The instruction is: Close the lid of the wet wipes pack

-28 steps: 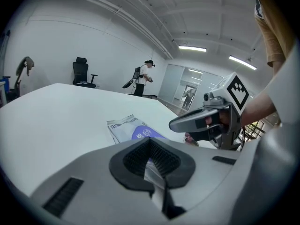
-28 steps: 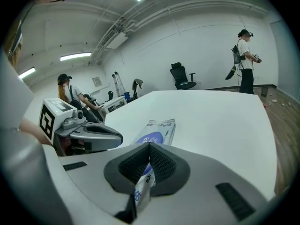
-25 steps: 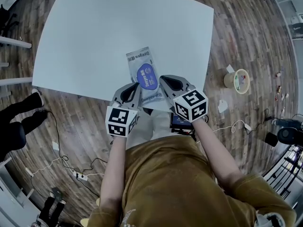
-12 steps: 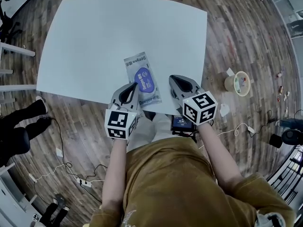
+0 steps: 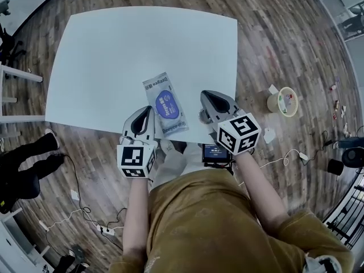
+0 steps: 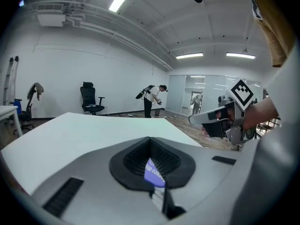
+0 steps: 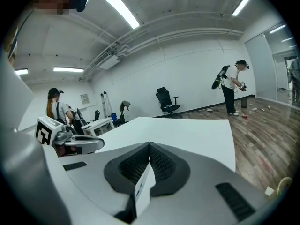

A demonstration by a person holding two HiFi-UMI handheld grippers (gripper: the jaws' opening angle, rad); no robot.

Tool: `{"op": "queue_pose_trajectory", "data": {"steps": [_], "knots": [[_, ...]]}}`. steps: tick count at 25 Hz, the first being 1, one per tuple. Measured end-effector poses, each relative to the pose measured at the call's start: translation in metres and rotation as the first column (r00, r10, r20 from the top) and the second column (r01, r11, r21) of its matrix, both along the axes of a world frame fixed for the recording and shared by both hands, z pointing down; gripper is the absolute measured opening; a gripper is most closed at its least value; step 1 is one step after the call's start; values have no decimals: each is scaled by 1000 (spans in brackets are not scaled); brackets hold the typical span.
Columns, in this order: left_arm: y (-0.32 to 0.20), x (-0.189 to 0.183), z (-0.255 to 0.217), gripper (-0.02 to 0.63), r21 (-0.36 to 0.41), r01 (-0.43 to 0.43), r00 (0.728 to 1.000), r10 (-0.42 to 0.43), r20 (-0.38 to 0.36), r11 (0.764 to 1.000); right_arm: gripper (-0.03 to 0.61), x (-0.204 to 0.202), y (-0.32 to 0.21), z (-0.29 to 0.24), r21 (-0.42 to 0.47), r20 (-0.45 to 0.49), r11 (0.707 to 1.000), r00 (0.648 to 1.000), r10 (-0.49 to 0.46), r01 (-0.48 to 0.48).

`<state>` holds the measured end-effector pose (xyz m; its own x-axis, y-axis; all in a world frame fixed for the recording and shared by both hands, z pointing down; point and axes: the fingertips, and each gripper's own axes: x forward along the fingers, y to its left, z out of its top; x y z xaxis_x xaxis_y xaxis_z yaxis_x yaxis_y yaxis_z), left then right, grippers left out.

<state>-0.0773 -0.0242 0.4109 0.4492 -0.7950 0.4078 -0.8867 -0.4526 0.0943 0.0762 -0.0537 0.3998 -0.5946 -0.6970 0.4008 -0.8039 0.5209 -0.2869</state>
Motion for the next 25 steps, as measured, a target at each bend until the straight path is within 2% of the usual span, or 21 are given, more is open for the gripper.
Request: {"op": "queue_pose_trajectory", "data": {"steps": [8,13,19,25], "knots": [[-7,-5,-36,-3,105,40,999,-42,17,994,6,11,4,-29,83,10,995,999,46,-47],[-11,-1,-50,-3,144,40,999,-43,16,989,6,19,2,-45,142,4,987,997,71,-71],[-15,-5,-70,-3,193,50,999,-53,13,980,6,25,1,-72,302,-40,949,993,112,-95],[-18,-10,-89,-3,232,64,998,-65,-2,971,6,28,3,-91,362,-22,924,990,136,-119]]}}
